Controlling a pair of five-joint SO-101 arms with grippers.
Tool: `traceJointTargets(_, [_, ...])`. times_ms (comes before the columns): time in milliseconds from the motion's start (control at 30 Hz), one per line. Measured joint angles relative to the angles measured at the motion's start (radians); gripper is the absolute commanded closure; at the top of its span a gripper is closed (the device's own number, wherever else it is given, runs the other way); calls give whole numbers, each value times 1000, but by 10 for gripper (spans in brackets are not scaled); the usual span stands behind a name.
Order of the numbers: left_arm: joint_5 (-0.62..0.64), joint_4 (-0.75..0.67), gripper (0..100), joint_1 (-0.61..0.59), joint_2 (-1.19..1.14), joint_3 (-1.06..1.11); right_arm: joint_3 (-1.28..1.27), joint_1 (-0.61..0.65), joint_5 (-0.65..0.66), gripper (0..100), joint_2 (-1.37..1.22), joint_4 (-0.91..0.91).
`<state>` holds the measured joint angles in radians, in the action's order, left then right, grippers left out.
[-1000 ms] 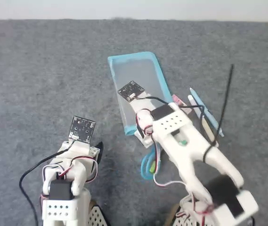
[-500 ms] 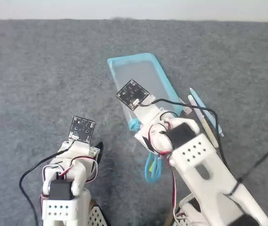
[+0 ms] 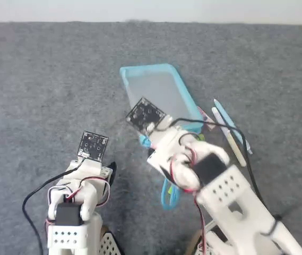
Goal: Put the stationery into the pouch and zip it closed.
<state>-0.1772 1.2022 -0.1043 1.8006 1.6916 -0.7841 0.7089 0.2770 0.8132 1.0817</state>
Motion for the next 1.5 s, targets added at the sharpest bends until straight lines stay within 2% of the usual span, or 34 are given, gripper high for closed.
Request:
traceJointTargets(133, [-141, -164, 803, -44, 0, 0, -34, 25, 0, 992, 127, 0])
traceJointTargets(233, [-132, -229, 770, -48, 0, -55, -46, 21, 0, 992, 183, 0])
traceJointTargets(333, [-87, -227, 714, -44, -11, -169, -49, 23, 0, 992, 192, 0])
traceJointTargets(433, [-64, -192, 708, 32, -110, -305, -49, 23, 0, 992, 192, 0])
traceJointTargets(567, [-12, -115, 707, 192, -281, -437, -49, 21, 0, 992, 184, 0])
traceJointTargets(633, [-11, -97, 709, 252, -331, -446, -49, -6, 0, 992, 166, 0])
traceJointTargets(767, [-11, -104, 709, 278, -328, -445, -49, -48, 0, 992, 146, 0])
traceJointTargets(900, [-11, -180, 709, 278, -333, -376, -49, -41, 0, 992, 146, 0])
traceJointTargets(1333, [-26, -285, 709, 282, -333, -295, -44, -29, -17, 992, 144, 25])
traceJointTargets(1500, [-26, -334, 709, 210, -333, -295, -44, 28, -14, 992, 144, 81])
